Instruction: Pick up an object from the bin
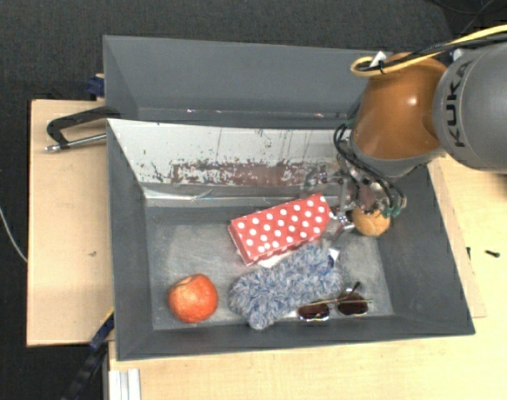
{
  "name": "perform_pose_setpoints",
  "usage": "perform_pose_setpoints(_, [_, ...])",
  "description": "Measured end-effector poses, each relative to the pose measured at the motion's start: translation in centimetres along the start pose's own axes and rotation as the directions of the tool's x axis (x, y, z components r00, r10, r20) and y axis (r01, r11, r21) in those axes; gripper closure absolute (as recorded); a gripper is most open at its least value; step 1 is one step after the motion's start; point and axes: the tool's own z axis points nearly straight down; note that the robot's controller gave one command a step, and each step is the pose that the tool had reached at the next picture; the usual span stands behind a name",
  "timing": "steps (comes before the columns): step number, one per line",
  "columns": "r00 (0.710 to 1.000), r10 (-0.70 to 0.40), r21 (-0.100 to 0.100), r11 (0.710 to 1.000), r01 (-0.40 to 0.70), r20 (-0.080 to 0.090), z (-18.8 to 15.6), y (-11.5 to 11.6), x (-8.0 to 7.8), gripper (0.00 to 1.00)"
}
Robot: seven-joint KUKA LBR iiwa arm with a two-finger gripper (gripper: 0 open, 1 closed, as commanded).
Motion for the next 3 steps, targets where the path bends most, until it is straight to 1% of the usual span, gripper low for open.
perform_pose_setpoints(1, [0.913, -0.407, 0.02, 0.914, 0.406, 0.027, 4.7, 1.3, 0.4, 1.0])
perform_pose_setpoints(2, [0.913, -0.407, 0.02, 0.914, 0.406, 0.027, 4.7, 1.3, 0.4, 1.0])
perform_pose_setpoints(3, [0.909, -0.417, 0.006, 0.909, 0.417, 0.006, 1.8, 1.9, 0.5, 1.0])
